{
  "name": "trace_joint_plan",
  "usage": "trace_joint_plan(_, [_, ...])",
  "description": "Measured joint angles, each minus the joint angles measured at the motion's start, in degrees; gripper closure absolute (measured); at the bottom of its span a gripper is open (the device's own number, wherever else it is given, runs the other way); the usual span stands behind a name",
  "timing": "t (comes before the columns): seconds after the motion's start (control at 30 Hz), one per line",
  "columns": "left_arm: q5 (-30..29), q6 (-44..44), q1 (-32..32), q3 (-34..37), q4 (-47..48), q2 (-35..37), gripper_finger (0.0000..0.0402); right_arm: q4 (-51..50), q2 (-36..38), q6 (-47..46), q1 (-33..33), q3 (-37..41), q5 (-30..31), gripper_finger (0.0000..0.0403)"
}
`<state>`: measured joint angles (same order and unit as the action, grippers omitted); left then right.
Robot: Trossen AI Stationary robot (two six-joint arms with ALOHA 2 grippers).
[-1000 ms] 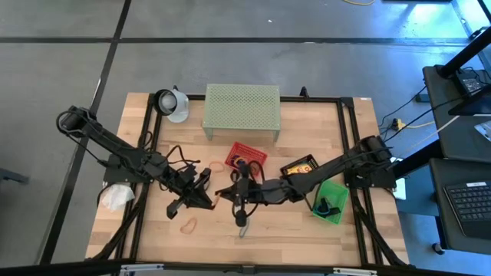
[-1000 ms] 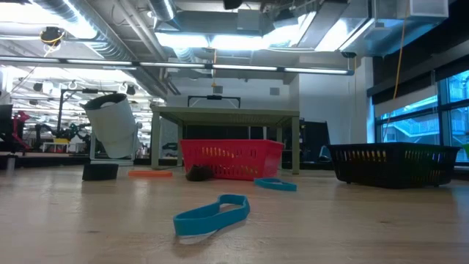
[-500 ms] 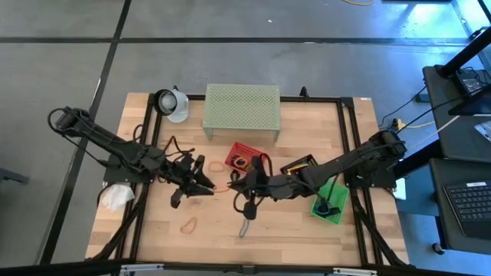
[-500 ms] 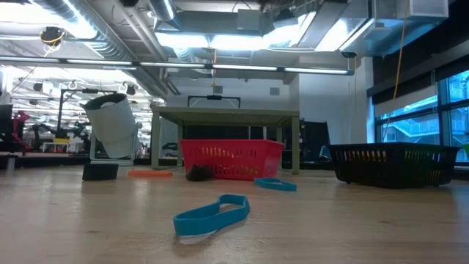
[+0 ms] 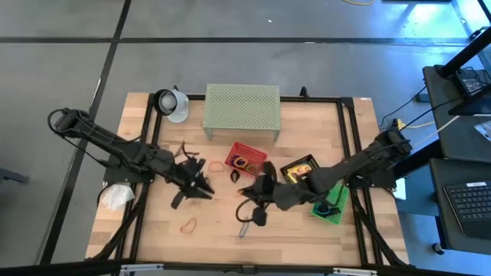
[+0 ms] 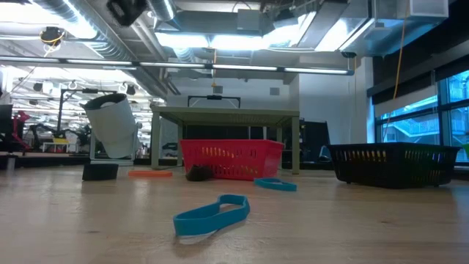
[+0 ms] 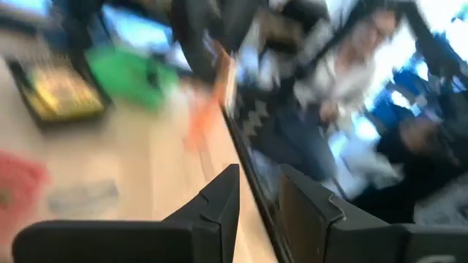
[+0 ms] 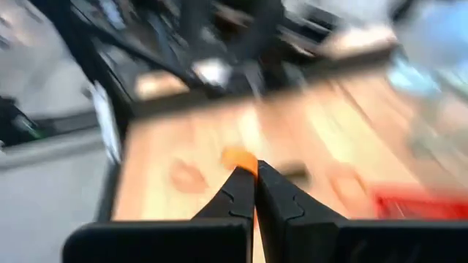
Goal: Pick & Place Office Desk Supplies
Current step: Put the orange rubber band into the green bin
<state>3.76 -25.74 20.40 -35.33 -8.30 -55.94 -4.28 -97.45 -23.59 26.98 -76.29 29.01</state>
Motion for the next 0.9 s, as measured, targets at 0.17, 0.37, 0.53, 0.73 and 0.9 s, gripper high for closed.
trace_joint_plan(0.17, [1.0, -5.0, 3.8, 0.0, 13.5, 0.0, 0.0314, -26.0, 5.2, -17.1, 3.4, 0.0, 3.4, 0.0403])
trace_joint_plan(0.37, [0.7, -9.3, 8.7, 0.0, 21.9, -0.6, 0.0314, -55.3, 9.4, -43.8, 10.7, 0.0, 2.4, 0.0403])
trace_joint_plan(0.53, [1.2, -12.1, 12.7, 0.0, 24.2, -2.1, 0.0313, -69.6, 9.8, -62.7, 18.3, 0.4, -1.9, 0.0403])
trace_joint_plan(0.73, [0.9, -13.1, 16.2, 0.0, 25.1, -7.8, 0.0313, -71.1, 9.7, -78.9, 26.1, 6.9, -9.2, 0.0403])
trace_joint_plan(0.9, [2.0, -13.6, 17.2, 0.0, 25.8, -11.7, 0.0313, -71.1, 9.7, -87.6, 30.5, 11.0, -13.1, 0.0403])
